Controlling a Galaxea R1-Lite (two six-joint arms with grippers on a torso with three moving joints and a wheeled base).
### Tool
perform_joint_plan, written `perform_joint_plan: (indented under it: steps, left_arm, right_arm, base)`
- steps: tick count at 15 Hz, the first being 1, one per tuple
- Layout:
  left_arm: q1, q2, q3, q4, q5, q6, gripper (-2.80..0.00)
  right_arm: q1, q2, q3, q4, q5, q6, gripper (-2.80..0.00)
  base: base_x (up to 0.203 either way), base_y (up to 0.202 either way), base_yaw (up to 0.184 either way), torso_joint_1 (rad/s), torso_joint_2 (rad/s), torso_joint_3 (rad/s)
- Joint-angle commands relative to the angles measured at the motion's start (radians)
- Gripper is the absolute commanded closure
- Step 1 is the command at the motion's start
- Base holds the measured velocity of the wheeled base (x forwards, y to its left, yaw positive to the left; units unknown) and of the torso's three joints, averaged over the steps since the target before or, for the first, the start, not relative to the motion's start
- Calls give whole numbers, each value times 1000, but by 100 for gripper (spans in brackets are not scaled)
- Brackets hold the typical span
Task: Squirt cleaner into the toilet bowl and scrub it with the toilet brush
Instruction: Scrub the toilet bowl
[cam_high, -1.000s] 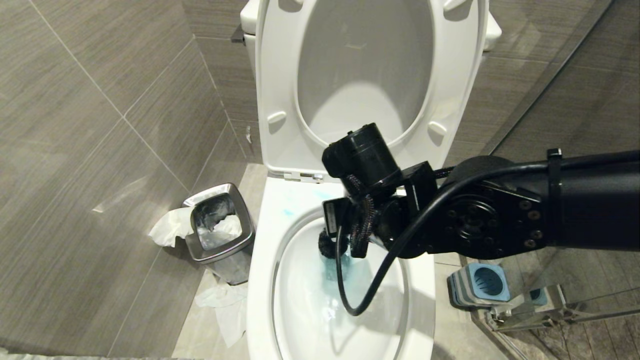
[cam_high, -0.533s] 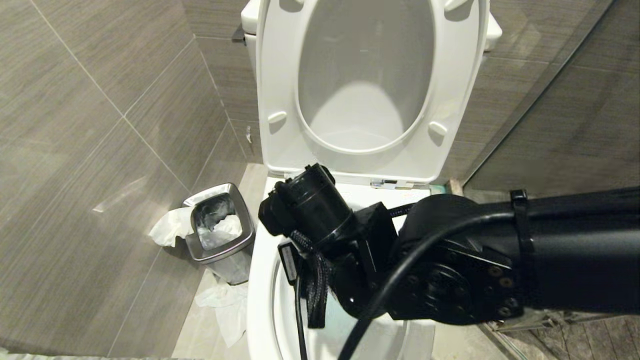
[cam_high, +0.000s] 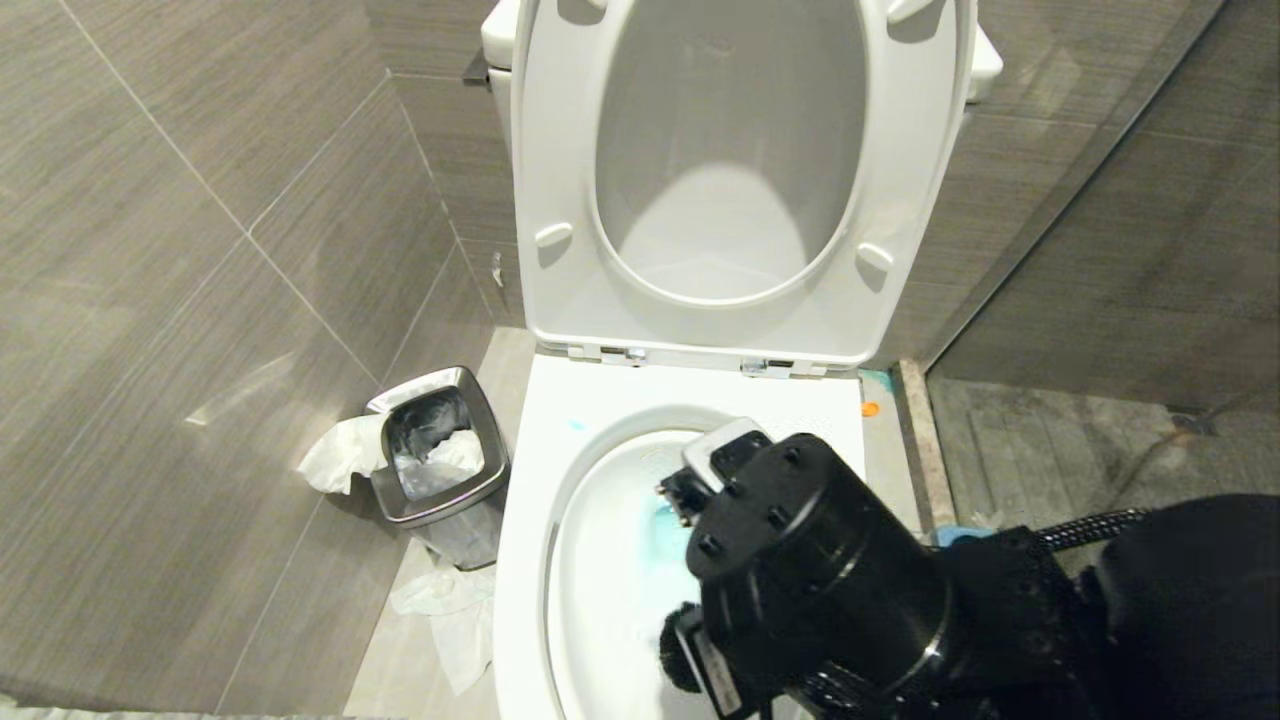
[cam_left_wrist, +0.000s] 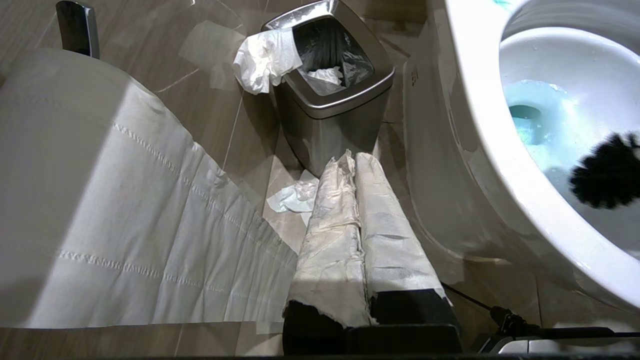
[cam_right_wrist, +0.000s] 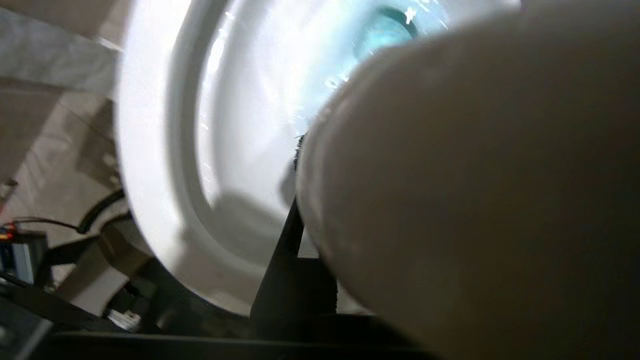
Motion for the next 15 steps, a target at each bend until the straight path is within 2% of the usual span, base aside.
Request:
perform_joint_plan:
  steps: [1, 4, 7, 11, 15]
  left_arm:
    - [0, 0, 3, 1, 1, 0, 0]
    - [0, 1, 2, -1, 0, 0, 0]
    - [0, 0, 2, 1, -1, 0, 0]
    - [0, 0, 3, 1, 1, 0, 0]
    - [0, 1, 3, 0, 1, 0, 0]
  right_arm:
    - [-33, -104, 99, 0, -5, 17, 0]
    - [-130, -109, 113, -4, -5, 20, 0]
    - [-198, -34, 45, -53, -3, 15, 0]
    - [-208, 81, -101, -82, -1, 3, 0]
    - [-214, 216, -167, -92, 11, 2, 0]
  base:
    - [0, 0, 0, 0, 0, 0]
    - [0, 0, 0, 0, 0, 0]
    - [0, 0, 0, 0, 0, 0]
    - [0, 0, 0, 0, 0, 0]
    - [0, 0, 0, 0, 0, 0]
